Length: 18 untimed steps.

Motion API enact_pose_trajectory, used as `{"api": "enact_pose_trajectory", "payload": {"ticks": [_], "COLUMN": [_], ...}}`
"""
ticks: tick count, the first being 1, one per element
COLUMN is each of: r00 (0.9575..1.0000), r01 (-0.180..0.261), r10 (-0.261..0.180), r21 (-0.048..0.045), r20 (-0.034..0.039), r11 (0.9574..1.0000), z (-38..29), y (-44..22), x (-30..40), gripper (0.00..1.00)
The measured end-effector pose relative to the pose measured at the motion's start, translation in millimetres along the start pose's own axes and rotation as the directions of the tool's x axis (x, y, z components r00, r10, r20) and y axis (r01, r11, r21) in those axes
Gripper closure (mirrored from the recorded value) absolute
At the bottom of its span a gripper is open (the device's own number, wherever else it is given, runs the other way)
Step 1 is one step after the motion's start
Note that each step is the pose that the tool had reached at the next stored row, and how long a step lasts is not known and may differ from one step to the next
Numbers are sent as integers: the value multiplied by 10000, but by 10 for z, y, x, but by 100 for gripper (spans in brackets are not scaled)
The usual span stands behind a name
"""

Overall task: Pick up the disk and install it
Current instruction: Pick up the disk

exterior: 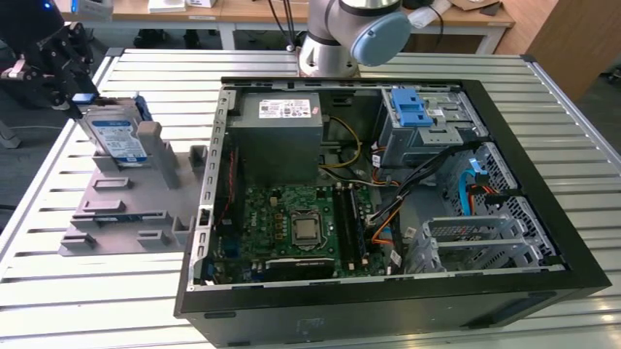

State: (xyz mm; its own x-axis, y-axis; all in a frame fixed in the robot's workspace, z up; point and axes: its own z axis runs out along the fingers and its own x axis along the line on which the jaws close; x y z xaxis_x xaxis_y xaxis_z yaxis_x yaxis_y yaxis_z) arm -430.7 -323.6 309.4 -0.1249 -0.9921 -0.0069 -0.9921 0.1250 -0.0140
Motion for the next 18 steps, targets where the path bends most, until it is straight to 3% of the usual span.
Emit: {"api": "enact_pose_trajectory", "payload": {"ticks": [4, 5, 18], "r00": [10000, 10000, 10000], "r01": [0, 0, 1], "r10": [0, 0, -1], "r21": [-3, -3, 0], "r20": [-2, -2, -7], "r11": [10000, 10000, 10000], "z": [32, 33, 93], "y": [1, 1, 2], "x": [-1, -1, -1], "gripper": [42, 49, 49]}}
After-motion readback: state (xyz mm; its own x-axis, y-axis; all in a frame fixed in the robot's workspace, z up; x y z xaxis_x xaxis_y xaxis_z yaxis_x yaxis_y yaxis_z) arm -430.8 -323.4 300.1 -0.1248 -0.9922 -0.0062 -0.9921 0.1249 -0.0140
